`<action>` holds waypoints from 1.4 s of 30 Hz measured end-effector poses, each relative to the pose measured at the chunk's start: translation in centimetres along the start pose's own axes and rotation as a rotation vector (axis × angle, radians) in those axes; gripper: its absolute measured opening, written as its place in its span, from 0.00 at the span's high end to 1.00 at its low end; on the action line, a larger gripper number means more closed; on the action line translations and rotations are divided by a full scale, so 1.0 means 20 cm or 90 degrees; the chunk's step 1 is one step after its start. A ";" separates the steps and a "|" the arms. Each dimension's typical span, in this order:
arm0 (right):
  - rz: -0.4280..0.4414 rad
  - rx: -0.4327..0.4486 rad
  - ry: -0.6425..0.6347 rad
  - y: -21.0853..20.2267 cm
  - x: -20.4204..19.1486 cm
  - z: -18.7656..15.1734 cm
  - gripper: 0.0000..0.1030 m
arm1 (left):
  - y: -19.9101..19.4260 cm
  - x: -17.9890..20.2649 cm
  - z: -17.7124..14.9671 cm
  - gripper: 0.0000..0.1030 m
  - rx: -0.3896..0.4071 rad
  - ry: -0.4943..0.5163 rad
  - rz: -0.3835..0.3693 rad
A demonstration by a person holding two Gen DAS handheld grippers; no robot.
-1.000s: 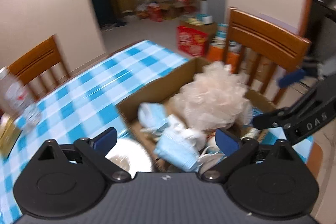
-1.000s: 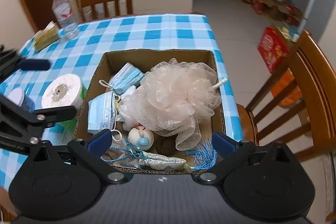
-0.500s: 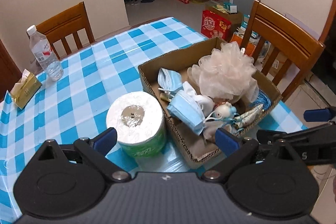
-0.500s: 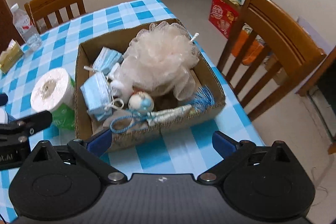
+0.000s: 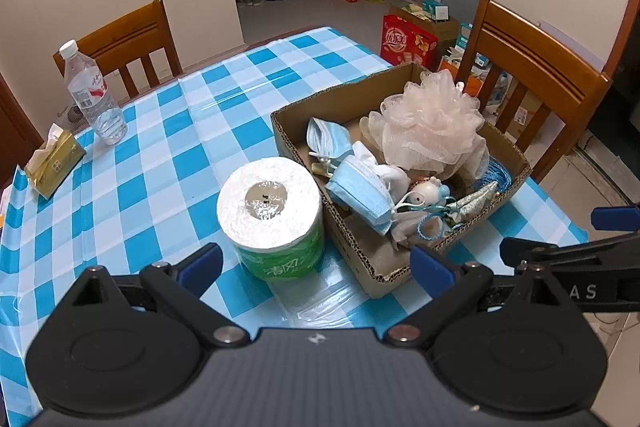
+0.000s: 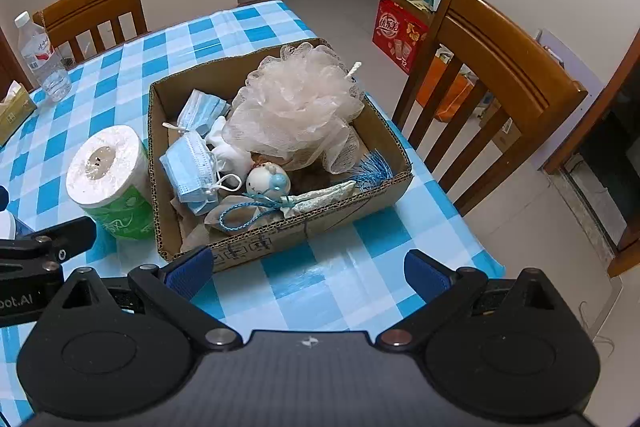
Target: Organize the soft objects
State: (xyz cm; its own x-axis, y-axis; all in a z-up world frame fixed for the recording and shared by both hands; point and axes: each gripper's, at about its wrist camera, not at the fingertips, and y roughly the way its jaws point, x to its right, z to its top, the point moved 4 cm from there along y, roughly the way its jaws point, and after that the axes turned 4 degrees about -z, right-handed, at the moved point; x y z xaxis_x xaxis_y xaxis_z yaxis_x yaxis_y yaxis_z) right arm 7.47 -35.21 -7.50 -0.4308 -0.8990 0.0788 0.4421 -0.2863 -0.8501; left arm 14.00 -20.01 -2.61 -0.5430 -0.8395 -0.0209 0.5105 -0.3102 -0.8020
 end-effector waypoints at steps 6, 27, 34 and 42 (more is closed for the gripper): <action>-0.001 0.003 0.005 -0.02 -0.01 -0.01 0.00 | -0.01 0.00 0.00 0.03 0.002 0.000 0.000; -0.004 0.009 0.004 -0.04 -0.02 0.00 0.00 | -0.02 -0.01 0.00 0.03 0.003 -0.001 0.002; -0.004 0.007 0.004 -0.04 -0.02 0.00 0.00 | -0.02 -0.02 0.00 0.03 0.002 -0.002 0.002; -0.006 0.006 0.002 -0.03 -0.01 0.01 0.00 | -0.02 -0.01 0.00 0.03 0.003 -0.001 0.002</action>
State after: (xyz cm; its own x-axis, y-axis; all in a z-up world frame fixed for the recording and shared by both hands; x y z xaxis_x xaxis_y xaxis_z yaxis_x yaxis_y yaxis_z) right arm 7.43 -34.95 -7.00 -0.4378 -0.8951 0.0843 0.4461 -0.2977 -0.8440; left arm 13.96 -19.67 -2.25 -0.5398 -0.8415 -0.0224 0.5153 -0.3093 -0.7993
